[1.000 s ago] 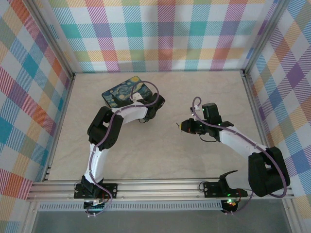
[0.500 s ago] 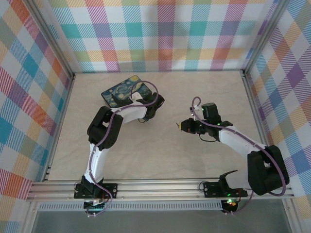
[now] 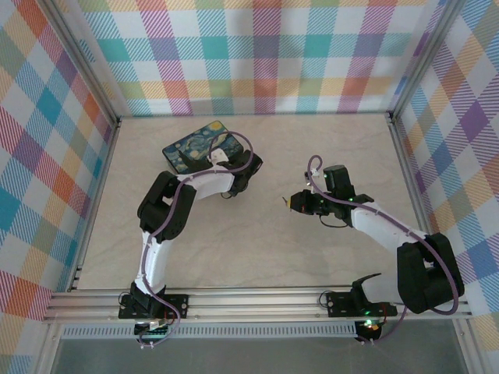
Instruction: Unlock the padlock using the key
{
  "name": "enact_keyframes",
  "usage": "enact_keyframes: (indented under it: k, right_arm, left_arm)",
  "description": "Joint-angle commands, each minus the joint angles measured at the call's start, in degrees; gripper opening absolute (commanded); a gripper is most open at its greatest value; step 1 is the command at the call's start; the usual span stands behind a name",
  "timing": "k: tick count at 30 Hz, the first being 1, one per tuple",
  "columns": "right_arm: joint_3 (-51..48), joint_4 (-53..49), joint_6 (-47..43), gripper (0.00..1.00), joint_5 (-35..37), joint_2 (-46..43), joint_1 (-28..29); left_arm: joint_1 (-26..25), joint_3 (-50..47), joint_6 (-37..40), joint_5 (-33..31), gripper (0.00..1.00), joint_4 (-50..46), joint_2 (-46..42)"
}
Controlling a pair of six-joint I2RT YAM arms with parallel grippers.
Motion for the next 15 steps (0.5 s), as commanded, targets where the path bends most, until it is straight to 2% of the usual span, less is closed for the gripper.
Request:
enact_keyframes:
  k: [1,9,15]
  right_arm:
    - [0.6,0.3,-0.8,0.07,-1.2,-0.1,0.3]
    - [0.5,0.2,-0.6,0.08,-1.5,-1.0,0.2]
    - [-0.3,-0.7,-0.8,0.08,-1.2,-2.8,0.2]
  left_arm:
    - [-1.3,-3.1,1.1,2.0,0.07,-2.6,-2.9]
    - [-6.4,-6.8,-1.0,2.1,0.07,-5.3,-8.0]
    - [-12.4,-9.2,-6.8,1.7,0.08,-11.0,-11.4]
